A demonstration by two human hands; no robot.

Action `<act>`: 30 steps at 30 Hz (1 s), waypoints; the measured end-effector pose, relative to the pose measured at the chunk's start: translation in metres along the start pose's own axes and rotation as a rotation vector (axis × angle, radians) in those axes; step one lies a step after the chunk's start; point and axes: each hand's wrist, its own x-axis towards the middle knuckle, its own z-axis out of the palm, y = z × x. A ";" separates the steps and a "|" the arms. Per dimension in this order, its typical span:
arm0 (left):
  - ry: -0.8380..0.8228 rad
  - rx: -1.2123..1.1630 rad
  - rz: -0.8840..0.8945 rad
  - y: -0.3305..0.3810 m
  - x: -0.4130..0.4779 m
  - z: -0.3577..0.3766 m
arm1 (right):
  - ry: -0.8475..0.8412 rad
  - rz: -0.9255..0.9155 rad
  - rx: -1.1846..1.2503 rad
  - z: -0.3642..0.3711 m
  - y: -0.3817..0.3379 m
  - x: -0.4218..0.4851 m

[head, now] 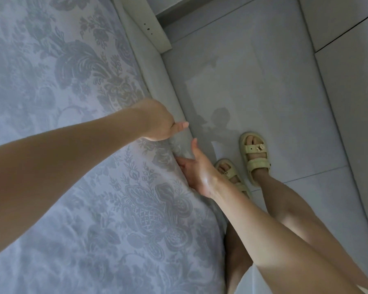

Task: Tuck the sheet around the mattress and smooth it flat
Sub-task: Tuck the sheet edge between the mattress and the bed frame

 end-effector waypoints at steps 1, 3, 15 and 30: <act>-0.007 0.007 -0.014 0.001 0.001 -0.001 | -0.010 -0.036 -0.002 0.004 0.002 0.006; 0.002 0.003 -0.032 0.002 0.004 -0.002 | 0.001 -0.159 -0.014 0.013 0.005 0.019; 0.042 -0.084 0.030 0.047 -0.016 0.023 | 0.003 0.078 -0.050 -0.034 0.062 -0.016; 0.015 0.057 -0.146 0.067 -0.001 0.027 | 0.389 -0.421 -0.027 -0.035 0.039 -0.037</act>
